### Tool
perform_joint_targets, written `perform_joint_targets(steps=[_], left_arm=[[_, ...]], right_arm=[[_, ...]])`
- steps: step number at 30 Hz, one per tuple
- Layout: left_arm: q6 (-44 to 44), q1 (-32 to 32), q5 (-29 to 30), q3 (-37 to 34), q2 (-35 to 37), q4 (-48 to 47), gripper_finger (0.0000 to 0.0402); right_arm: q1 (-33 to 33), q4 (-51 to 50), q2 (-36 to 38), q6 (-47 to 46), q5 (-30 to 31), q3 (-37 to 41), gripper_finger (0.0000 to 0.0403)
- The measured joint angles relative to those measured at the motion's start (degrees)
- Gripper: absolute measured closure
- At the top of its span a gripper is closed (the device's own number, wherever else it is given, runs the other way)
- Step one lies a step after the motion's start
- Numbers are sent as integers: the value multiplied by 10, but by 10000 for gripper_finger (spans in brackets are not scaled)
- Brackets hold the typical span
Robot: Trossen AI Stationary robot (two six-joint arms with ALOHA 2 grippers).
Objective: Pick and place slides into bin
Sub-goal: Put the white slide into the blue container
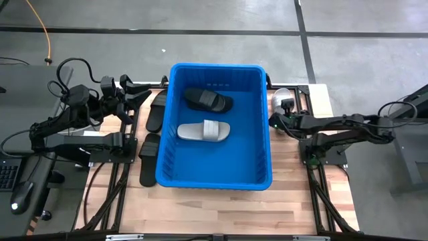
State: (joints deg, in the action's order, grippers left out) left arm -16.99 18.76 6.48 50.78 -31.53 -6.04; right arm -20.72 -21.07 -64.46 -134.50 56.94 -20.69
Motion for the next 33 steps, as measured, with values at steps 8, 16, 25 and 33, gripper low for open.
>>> perform_joint_targets(steps=[8, 16, 25, 33], left_arm=[[0, 0, 0, 0, 0, 0, 263], [0, 0, 0, 0, 0, 0, 263], [0, 0, 5, 0, 0, -1, 263], [0, 0, 6, 0, -2, -1, 263]], right_arm=[[-69, 81, -42, 65, -34, 0, 73], [-127, 187, -80, 179, -90, 0, 94], [-166, 192, -87, 271, -170, 0, 293], [-181, 200, -83, 350, -223, 0, 397]])
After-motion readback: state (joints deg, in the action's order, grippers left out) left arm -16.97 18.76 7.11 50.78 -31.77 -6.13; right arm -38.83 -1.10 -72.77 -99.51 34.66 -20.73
